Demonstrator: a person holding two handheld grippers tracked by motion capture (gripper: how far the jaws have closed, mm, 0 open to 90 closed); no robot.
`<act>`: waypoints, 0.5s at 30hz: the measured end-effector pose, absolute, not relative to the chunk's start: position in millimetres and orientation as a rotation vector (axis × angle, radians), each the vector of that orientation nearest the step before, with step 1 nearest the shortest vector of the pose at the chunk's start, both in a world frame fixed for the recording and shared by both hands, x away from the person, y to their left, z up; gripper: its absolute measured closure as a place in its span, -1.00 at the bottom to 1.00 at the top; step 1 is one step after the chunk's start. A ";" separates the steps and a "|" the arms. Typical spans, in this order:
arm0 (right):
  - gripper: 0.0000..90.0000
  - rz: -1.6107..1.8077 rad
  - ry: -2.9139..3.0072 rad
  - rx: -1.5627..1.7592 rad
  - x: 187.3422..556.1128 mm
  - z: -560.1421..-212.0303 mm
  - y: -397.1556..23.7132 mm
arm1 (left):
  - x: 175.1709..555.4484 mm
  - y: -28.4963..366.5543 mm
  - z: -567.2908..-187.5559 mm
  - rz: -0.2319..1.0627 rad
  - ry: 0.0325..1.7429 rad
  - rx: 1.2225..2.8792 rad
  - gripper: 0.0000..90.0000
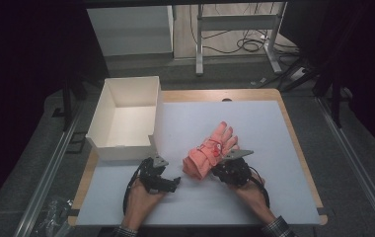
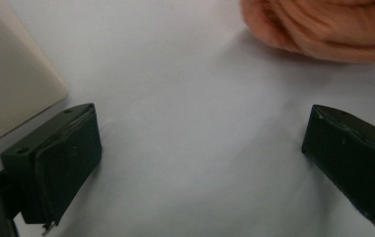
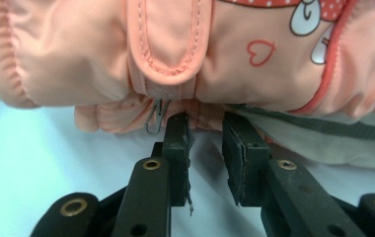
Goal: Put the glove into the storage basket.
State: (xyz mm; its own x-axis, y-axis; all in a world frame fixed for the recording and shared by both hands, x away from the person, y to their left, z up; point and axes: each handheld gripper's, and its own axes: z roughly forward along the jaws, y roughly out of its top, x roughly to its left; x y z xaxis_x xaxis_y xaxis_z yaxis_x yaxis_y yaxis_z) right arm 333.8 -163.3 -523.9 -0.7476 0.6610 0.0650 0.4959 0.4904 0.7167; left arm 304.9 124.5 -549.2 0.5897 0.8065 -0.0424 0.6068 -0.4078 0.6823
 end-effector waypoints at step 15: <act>0.48 1.114 2.484 0.967 333.7 -516.8 -162.5 | 305.3 125.5 -548.3 0.374 1.106 2.160 -0.96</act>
